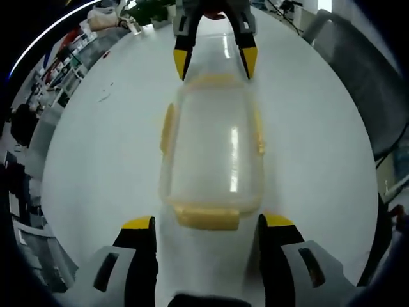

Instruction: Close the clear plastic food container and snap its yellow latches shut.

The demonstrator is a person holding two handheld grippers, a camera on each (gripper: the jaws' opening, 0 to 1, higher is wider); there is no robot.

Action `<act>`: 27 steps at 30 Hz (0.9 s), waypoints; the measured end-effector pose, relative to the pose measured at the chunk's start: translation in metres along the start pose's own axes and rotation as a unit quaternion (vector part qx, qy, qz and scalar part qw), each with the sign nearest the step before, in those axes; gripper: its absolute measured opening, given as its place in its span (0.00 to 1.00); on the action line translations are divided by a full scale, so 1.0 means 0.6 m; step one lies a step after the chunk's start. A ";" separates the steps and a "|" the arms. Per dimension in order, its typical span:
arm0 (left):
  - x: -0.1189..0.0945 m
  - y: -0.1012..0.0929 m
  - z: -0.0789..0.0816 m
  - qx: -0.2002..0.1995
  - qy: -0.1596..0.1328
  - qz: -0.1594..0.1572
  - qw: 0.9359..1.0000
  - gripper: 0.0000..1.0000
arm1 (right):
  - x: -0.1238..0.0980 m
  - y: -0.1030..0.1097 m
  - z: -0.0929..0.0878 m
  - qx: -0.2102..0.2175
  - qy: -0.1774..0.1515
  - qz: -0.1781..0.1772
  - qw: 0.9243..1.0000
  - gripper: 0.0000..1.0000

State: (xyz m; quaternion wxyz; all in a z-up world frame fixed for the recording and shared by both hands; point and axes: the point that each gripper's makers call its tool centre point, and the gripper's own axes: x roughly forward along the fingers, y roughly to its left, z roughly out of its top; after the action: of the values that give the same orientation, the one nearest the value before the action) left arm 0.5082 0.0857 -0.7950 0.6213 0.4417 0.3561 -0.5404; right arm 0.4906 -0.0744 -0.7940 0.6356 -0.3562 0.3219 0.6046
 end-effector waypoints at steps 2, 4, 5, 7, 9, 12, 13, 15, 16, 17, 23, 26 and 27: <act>0.001 -0.006 0.000 0.000 0.002 -0.014 1.000 0.58 | 0.002 -0.002 -0.005 -0.002 0.009 -0.002 1.000 0.55; 0.002 -0.005 0.000 0.005 0.002 -0.016 1.000 0.57 | 0.004 -0.004 -0.009 0.000 0.014 -0.002 1.000 0.55; 0.002 -0.003 0.000 0.008 0.003 -0.016 1.000 0.57 | 0.005 -0.003 -0.009 0.002 0.013 0.003 1.000 0.55; 0.003 -0.002 0.001 0.017 0.005 -0.019 1.000 0.56 | 0.006 -0.002 -0.009 0.001 0.015 0.005 1.000 0.54; 0.005 -0.004 0.001 0.022 0.006 -0.027 0.999 0.54 | 0.007 -0.002 -0.009 -0.003 0.018 0.008 1.000 0.52; 0.005 -0.005 0.003 0.025 0.008 -0.033 0.999 0.51 | 0.011 -0.002 -0.013 -0.003 0.025 0.011 1.000 0.51; 0.005 -0.005 0.003 0.027 0.008 -0.033 0.999 0.50 | 0.011 -0.002 -0.012 -0.001 0.023 0.013 1.000 0.51; 0.005 -0.004 0.004 0.031 0.008 -0.032 0.999 0.48 | 0.011 -0.002 -0.011 -0.003 0.025 0.013 1.000 0.51; 0.005 -0.004 0.004 0.030 0.009 -0.034 0.999 0.46 | 0.011 -0.002 -0.011 -0.004 0.025 0.013 1.000 0.51; 0.006 -0.005 0.003 0.032 0.009 -0.038 0.999 0.44 | 0.011 -0.002 -0.011 -0.001 0.026 0.014 1.000 0.51; 0.007 -0.007 0.002 0.024 0.013 -0.044 0.999 0.38 | 0.012 0.003 -0.012 0.003 0.025 0.028 0.999 0.47; 0.007 -0.007 0.002 0.028 0.010 -0.045 0.999 0.38 | 0.012 0.001 -0.013 0.009 0.025 0.027 0.999 0.44; 0.007 -0.007 0.002 0.027 0.010 -0.045 0.999 0.38 | 0.011 0.000 -0.013 0.008 0.026 0.027 0.999 0.41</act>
State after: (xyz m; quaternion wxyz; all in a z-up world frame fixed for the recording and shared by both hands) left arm 0.5047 0.0828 -0.7993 0.5811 0.4470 0.3670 -0.5725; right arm 0.4912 -0.0774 -0.8039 0.6136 -0.3575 0.3528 0.6093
